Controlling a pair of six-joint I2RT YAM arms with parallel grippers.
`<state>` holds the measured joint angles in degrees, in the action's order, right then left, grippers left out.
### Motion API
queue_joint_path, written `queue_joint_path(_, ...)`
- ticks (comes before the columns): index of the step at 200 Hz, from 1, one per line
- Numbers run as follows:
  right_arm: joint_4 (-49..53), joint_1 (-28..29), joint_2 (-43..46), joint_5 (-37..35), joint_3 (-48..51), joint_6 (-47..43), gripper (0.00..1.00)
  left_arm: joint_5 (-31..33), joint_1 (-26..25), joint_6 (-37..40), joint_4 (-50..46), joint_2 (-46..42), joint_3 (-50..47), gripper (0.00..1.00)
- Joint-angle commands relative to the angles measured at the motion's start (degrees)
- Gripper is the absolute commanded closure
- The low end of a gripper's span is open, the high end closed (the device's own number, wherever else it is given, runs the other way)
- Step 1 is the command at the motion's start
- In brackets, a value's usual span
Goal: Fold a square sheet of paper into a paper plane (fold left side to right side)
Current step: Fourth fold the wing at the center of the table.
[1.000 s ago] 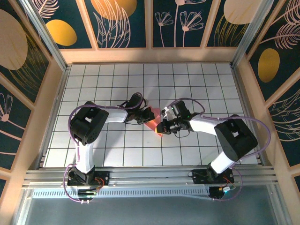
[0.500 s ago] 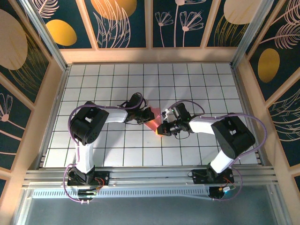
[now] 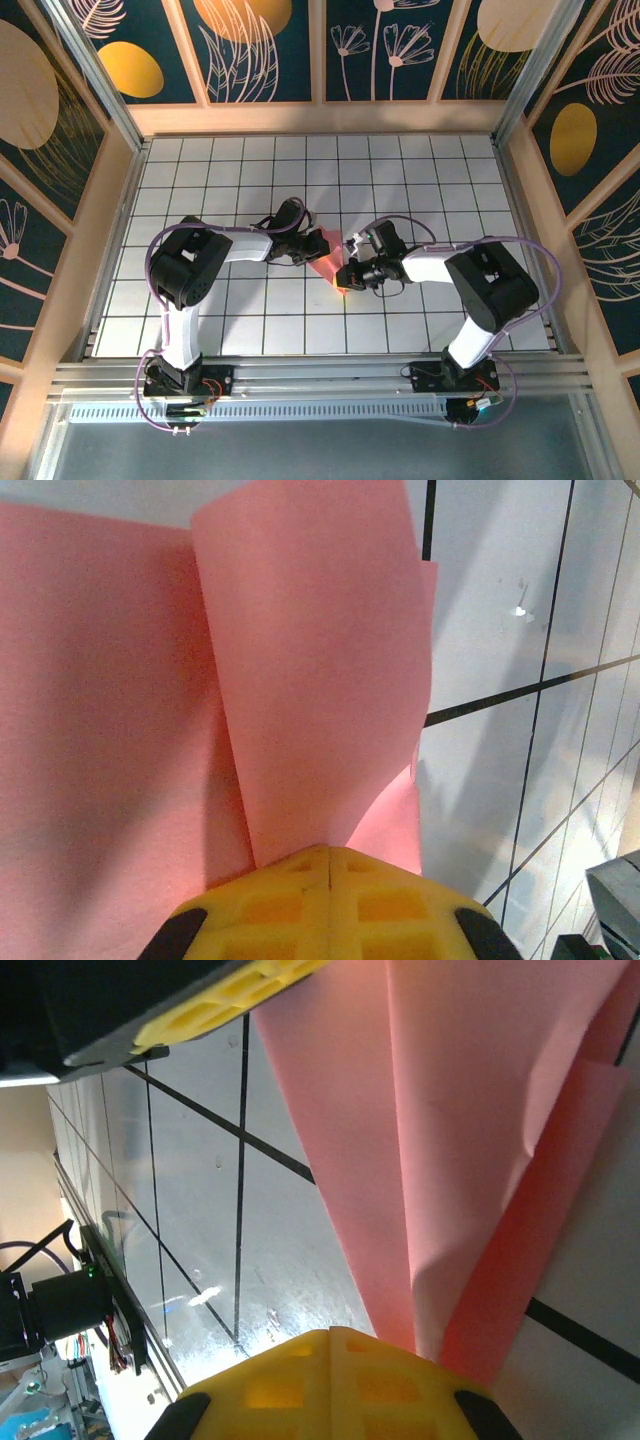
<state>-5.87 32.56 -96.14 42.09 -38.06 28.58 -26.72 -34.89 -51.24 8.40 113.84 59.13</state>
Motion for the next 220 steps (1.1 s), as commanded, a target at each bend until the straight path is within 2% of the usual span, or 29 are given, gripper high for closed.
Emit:
queue_joint_path(1, -1.50, -0.48, -1.06, 0.37, 1.21, -0.76, 1.00, 4.13, -0.16, 0.94, -5.14, 1.98, -1.39, 1.00)
queue_joint_path(220, 0.30, -0.16, -1.66, -1.92, 2.25, -1.97, 1.00, 4.31, -0.15, 1.06, -5.33, 2.08, -1.27, 1.00)
